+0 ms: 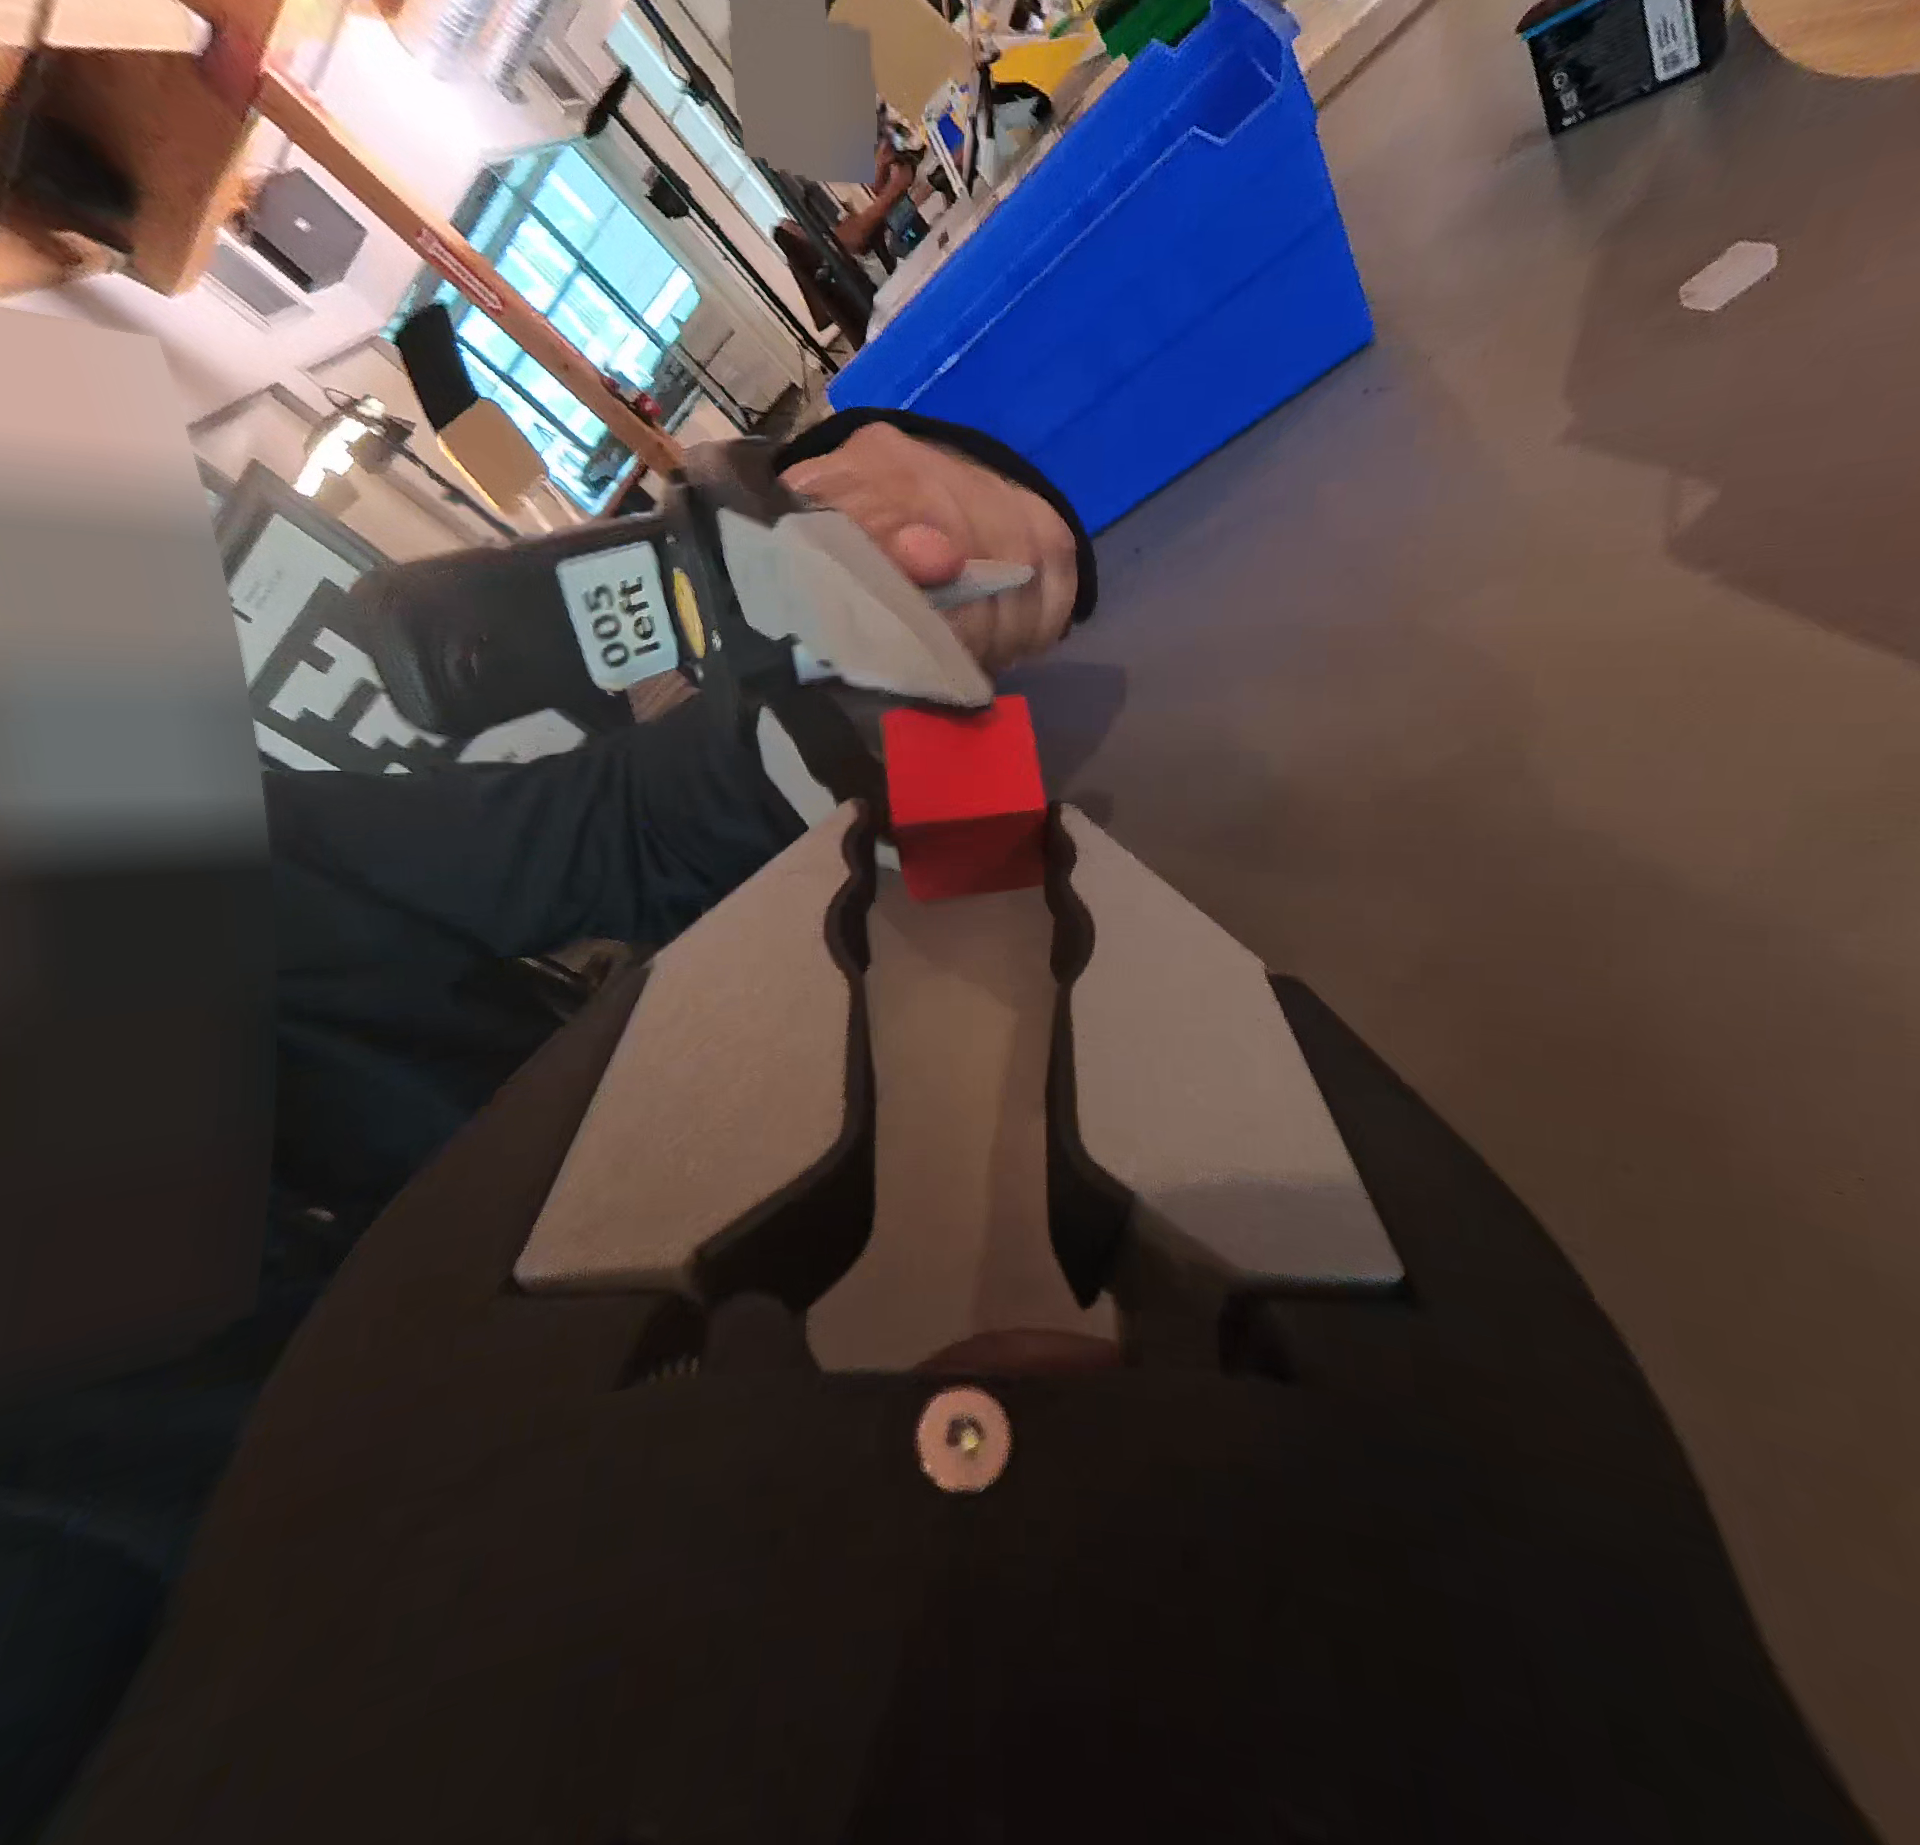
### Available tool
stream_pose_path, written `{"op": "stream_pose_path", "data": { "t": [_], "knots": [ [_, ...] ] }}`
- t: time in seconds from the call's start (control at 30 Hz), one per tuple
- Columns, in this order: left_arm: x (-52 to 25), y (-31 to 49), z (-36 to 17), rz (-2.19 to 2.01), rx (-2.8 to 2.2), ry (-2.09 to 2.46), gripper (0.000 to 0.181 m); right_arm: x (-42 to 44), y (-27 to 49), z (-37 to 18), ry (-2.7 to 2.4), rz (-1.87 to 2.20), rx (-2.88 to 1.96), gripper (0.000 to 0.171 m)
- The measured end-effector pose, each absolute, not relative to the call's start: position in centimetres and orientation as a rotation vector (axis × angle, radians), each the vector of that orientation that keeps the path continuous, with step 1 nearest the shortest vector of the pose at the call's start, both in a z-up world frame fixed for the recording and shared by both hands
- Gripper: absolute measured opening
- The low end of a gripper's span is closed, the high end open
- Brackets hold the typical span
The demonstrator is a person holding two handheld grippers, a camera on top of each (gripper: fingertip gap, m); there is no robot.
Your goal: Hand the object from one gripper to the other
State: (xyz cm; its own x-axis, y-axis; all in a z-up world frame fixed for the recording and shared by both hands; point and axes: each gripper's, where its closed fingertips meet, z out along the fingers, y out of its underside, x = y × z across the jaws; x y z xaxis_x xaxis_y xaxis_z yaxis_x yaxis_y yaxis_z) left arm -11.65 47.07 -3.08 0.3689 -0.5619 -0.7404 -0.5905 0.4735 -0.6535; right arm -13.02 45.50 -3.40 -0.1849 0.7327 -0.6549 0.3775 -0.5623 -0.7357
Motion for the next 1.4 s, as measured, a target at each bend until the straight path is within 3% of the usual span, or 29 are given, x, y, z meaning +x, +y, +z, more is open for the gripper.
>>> {"op": "stream_pose_path", "data": {
  "t": [0.13, 0.27, 0.4, 0.5, 0.57, 0.7, 0.77, 1.03, 1.2, 1.3, 1.4],
  "knots": [
    [-12.0, 47.9, -2.5, -0.513, -1.465, 1.024, 0.028, -12.3, 46.9, -2.2, -1.338, 1.604, -1.654, 0.057],
    [-11.9, 46.1, -2.0, -1.307, -1.691, 0.782, 0.028, -11.5, 45.5, -1.0, -1.540, 1.219, -1.352, 0.065],
    [-12.4, 46.0, -2.4, -1.619, -1.764, 0.618, 0.028, -12.1, 45.0, -2.8, -1.683, 0.767, -1.166, 0.066],
    [-11.5, 44.9, -3.1, -1.696, -1.809, 0.662, 0.028, -13.2, 45.3, -3.7, -1.702, 0.546, -1.077, 0.057],
    [-11.0, 44.8, -3.7, -1.672, -1.844, 0.678, 0.028, -13.2, 45.6, -4.6, -1.743, 0.407, -1.030, 0.031],
    [-12.1, 46.2, -3.1, -1.483, -1.784, 0.709, 0.027, -12.6, 47.3, -4.2, -1.660, 0.593, -1.242, 0.026],
    [-13.5, 47.5, -3.0, -1.207, -1.766, 0.757, 0.045, -11.8, 47.9, -4.5, -1.610, 0.827, -1.433, 0.026],
    [-11.6, 46.1, -3.1, -0.247, -1.308, 1.238, 0.054, -11.2, 46.3, -3.8, -1.380, 1.655, -1.772, 0.027],
    [-10.6, 46.8, -3.3, 0.077, -1.120, 1.274, 0.048, -11.6, 44.5, -3.6, -1.356, 1.908, -1.812, 0.027],
    [-10.4, 46.6, -4.0, 0.149, -1.074, 1.337, 0.027, -11.8, 44.0, -4.1, -1.384, 1.913, -1.820, 0.030],
    [-11.0, 47.4, -2.4, 0.053, -1.151, 1.211, 0.025, -11.7, 45.5, -3.0, -1.391, 1.754, -1.703, 0.034]
  ]
}}
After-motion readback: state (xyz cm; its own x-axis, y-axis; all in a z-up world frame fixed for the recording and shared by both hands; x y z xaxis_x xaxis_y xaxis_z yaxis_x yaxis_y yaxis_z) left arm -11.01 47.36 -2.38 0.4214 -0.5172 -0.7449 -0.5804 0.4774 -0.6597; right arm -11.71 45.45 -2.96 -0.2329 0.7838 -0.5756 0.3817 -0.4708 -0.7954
